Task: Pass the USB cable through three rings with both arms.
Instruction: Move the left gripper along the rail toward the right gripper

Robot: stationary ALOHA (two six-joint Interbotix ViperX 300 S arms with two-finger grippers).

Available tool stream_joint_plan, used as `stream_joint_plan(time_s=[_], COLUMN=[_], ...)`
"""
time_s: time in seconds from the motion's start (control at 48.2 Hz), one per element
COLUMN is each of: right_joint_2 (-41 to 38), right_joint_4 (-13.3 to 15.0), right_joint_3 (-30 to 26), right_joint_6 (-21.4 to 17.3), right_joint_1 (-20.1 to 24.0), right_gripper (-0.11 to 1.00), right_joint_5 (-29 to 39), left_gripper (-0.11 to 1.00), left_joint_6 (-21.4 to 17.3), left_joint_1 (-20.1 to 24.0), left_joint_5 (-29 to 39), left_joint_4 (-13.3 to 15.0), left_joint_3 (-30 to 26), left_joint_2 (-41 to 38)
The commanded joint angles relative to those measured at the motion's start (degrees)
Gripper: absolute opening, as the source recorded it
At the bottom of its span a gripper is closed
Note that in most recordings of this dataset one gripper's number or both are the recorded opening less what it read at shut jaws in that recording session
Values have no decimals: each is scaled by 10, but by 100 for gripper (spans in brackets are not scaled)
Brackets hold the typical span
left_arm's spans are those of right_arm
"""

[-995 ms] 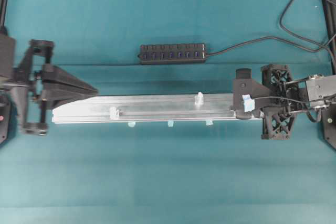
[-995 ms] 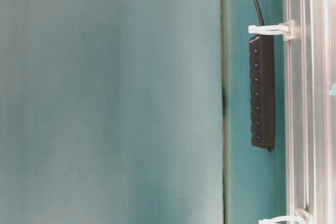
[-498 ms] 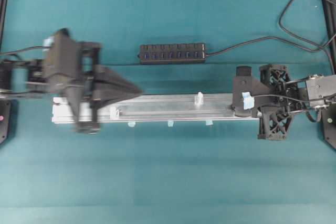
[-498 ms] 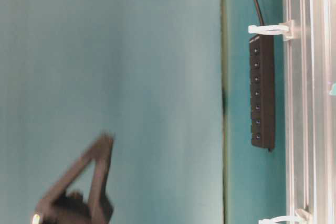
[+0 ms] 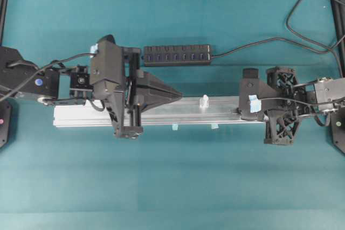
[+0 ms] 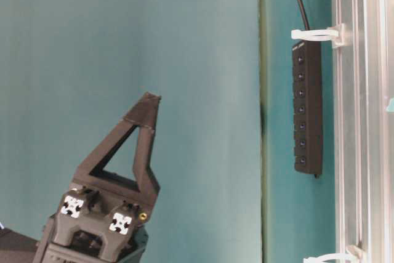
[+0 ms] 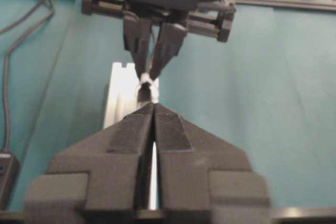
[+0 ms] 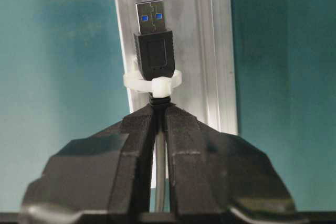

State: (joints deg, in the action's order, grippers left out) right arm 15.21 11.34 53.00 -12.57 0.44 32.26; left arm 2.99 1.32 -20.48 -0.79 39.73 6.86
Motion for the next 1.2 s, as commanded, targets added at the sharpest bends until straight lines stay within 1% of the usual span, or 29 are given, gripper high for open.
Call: stream_joint_plan(time_s=[0.0,0.166,0.207,0.249,0.353,0.498,0.684,0.85,1.037,1.182], right_joint_2=[5,5,5,5,4,5,5,4,4,5], right_joint_4=[-1,-1,-1,-1,-3,-4,-4,-5,-7,-7], right_joint_3=[-4,-4,-4,-3,-3,-3,-3,-3,-3,-3], right_joint_6=[-7,-7,-7,-8,-8,-8,-8,-8,-8,-8], right_joint_1=[2,1,1,2,1,2,1,1,1,1], right_gripper=[-7,-7,-7,-7,-7,-7,-7,-7,-7,-7], right_joint_5=[-7,-13,-15,-16,-18,-19,-19,-22,-30,-30], left_gripper=[20,71,80,84,82,81,81,81,81,81], left_joint_6=[1,-1,-3,-5,-8,-4,-4,-6,-10,-11], left_joint_1=[0,3,4,4,4,2,1,2,4,3], left_joint_5=[-5,-2,6,14,30,33,45,66,72,105], left_joint_4=[-1,-1,-1,-1,-1,-1,-1,-1,-1,-1], left_joint_3=[-11,-34,-45,-55,-83,-120,-154,-183,-224,-256], left_joint_2=[-2,-33,-50,-65,-103,-153,-204,-235,-261,-287])
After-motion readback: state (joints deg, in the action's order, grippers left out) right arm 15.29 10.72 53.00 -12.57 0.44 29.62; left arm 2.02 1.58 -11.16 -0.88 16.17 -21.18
